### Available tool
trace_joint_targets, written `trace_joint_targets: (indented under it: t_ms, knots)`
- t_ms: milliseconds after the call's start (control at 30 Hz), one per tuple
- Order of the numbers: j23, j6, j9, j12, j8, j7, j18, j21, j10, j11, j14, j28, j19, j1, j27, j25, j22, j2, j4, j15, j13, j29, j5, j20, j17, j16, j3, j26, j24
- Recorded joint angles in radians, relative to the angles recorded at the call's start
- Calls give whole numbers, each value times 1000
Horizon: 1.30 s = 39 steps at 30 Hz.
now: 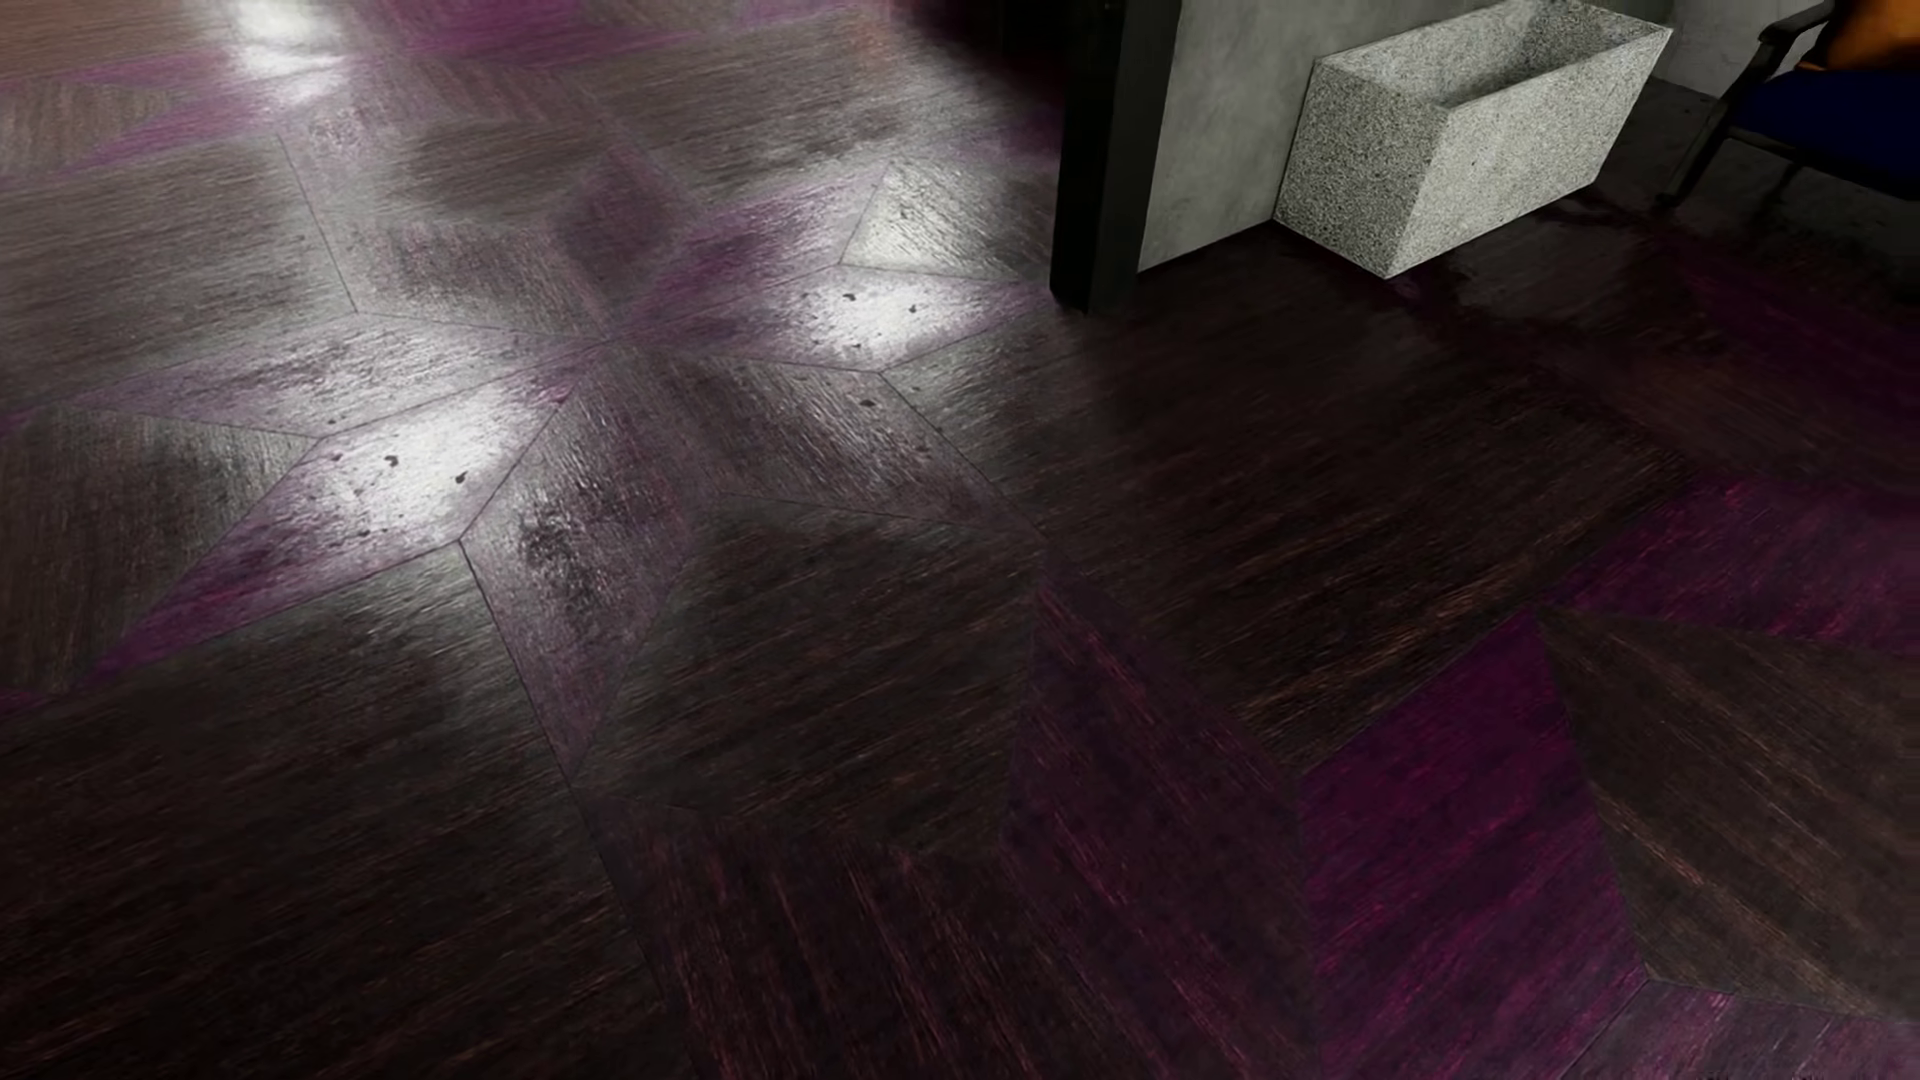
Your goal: Turn around
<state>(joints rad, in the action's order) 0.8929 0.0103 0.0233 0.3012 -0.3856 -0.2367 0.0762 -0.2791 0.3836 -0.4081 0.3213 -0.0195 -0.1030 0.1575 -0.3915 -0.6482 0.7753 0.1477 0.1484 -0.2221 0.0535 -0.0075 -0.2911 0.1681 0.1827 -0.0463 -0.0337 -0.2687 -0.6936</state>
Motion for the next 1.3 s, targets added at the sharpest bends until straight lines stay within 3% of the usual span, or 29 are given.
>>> trace_joint_targets:
  t_ms: [100, 300, 433, 600, 733, 867, 1033, 1167, 1267, 1300]
  knots:
    - [-42, 6, 0, 42, 25, -24, -1, -71, 6, 6, 7, -26, 2, -2, 37, -11, 50, 9, 14, 4, -102, -10, 15, 6, 27, 10, -11, -12, -23]
    - [-134, 11, -4, 24, 29, -29, -3, -110, -6, 18, -3, -27, 5, 21, 73, 51, 18, 33, 13, 10, -141, -55, 18, 26, -18, 8, -23, 13, -43]
    - [-92, 15, -11, -30, 19, -19, -5, -123, -18, 11, -15, 6, 3, 48, 52, 78, -59, 57, -5, 8, -95, -25, 1, 18, -54, -4, -23, 51, -38]
    - [41, 17, -19, -85, 5, -7, -13, -143, -22, 14, -24, 25, -7, 85, -12, 86, -131, 84, -26, 15, -33, 42, -20, -14, -34, -27, -15, 94, -26]
    - [47, 16, -25, -106, 10, -11, -28, -106, -18, 16, -21, 35, -22, 109, -27, 107, -135, 107, -50, 25, 33, 21, -44, -29, 9, -22, -5, 117, -21]
    - [19, 16, -32, -73, 70, -61, -51, -84, -13, 10, -3, 35, -42, 108, -21, 107, -102, 146, -72, 39, 36, 17, -66, -15, 62, -1, 3, 104, -18]
    - [-36, 32, -49, -10, 245, -212, -61, -120, -42, -44, 7, 15, -46, 66, 0, 70, -35, 258, -76, 44, -83, 6, -52, -10, 59, 22, 4, 38, -25]
    - [-140, 59, -65, -17, 308, -294, -40, -168, -37, -129, 10, -15, -11, 48, 57, 57, 44, 336, -34, 54, -103, -31, -3, -31, -5, -29, 9, 6, -70]
    - [-169, 71, -68, -53, 366, -312, -13, -248, -31, -206, 3, -9, -58, 43, 85, 41, 31, 379, 3, 44, -98, 9, 39, -24, -21, -68, 9, 17, -74]
    - [-164, 75, -68, -65, 367, -314, -2, -293, -29, -230, -2, 6, -28, 43, 90, 11, 7, 395, 15, 17, -107, 21, 38, -9, -9, -74, 5, 27, -62]
